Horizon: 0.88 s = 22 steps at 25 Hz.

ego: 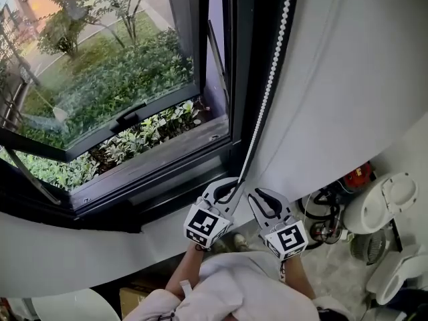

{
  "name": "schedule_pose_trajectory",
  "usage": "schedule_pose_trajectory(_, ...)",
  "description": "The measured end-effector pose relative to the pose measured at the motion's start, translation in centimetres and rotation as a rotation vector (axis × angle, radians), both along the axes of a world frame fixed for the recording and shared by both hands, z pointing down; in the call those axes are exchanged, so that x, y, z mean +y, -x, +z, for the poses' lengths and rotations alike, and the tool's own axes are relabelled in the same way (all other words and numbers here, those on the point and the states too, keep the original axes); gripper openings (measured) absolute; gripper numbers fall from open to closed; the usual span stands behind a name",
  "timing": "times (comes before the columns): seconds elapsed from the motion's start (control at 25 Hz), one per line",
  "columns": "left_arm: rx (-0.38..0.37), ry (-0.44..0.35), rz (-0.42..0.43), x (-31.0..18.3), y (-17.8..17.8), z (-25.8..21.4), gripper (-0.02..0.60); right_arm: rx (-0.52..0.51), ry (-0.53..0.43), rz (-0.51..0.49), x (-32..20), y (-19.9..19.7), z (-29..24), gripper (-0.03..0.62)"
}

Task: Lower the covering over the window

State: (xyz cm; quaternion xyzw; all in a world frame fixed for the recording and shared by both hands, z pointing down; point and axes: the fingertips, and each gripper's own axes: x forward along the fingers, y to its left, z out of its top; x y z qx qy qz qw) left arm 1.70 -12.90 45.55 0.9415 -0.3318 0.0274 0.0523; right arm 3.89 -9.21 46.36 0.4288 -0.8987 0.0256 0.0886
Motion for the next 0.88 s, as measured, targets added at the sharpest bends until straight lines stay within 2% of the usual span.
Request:
schedule_pose_trajectory(0.4,-0.014,0.056,-0.001,0.1,-0.7,4.3,0.02,-0.077,-0.145,-0.027,-0.5,0.1,-7.5,0.081)
schedule_pose_trajectory(0.88,-0.003,0.043,0.017,0.1,-1.6,4.5,0.02,-0.091,-0.297,-0.062,-3.3,1.8,-13.7,0.132)
